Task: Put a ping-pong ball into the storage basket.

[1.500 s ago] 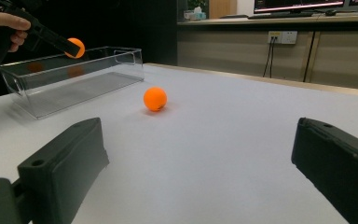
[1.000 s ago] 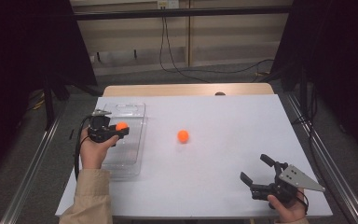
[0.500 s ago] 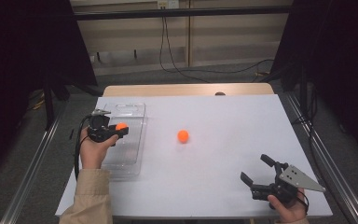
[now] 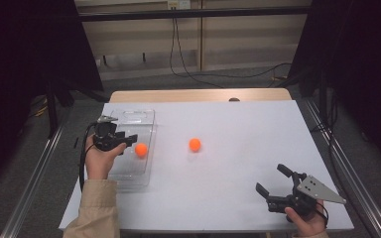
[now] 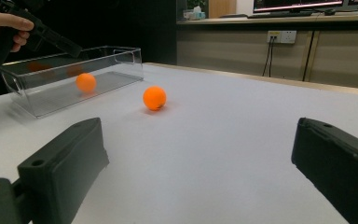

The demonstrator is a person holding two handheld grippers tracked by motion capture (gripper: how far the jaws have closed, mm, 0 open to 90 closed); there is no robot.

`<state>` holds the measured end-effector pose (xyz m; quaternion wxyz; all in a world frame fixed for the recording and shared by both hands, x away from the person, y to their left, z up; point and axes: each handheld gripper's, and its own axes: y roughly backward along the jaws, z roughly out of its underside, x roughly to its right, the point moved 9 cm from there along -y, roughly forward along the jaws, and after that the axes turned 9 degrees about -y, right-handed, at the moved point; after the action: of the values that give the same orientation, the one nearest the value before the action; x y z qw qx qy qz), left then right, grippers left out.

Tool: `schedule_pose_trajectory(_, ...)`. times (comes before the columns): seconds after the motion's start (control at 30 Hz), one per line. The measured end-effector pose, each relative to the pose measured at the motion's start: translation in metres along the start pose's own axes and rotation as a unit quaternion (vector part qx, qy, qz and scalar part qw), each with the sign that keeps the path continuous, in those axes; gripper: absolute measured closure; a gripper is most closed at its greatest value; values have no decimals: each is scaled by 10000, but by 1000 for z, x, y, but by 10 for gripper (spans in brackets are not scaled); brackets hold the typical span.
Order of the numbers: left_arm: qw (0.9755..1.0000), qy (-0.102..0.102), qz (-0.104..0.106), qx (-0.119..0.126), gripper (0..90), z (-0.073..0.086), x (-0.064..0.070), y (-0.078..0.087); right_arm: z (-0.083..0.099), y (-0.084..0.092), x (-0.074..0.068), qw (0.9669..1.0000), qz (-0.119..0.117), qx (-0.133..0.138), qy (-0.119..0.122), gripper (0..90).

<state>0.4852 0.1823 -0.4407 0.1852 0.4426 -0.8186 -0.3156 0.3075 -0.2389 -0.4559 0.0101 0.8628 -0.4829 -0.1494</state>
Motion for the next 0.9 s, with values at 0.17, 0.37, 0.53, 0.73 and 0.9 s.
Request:
schedule_pose_trajectory(0.17, 10000, 6, 36, 66, 411, -3, 2, 2, 0, 0, 0, 10000, -4, -1, -3, 21)
schedule_pose_trajectory(0.37, 9999, -51, 33, 131, 340, -8, 9, 4, 0, 0, 0, 10000, -3, 2, -6, 21)
schedule_pose_trajectory(0.53, 9998, -55, 54, 180, 275, -12, 13, 6, 0, 0, 0, 10000, -8, 4, -3, 21)
schedule_pose_trajectory(0.73, 9996, -78, 96, 238, 221, -17, 19, 7, 0, 0, 0, 10000, -5, 2, -1, 22)
schedule_pose_trajectory(0.9, 9995, -112, 161, 255, 190, -19, 24, 7, 0, 0, 0, 10000, -5, 6, 10, 21)
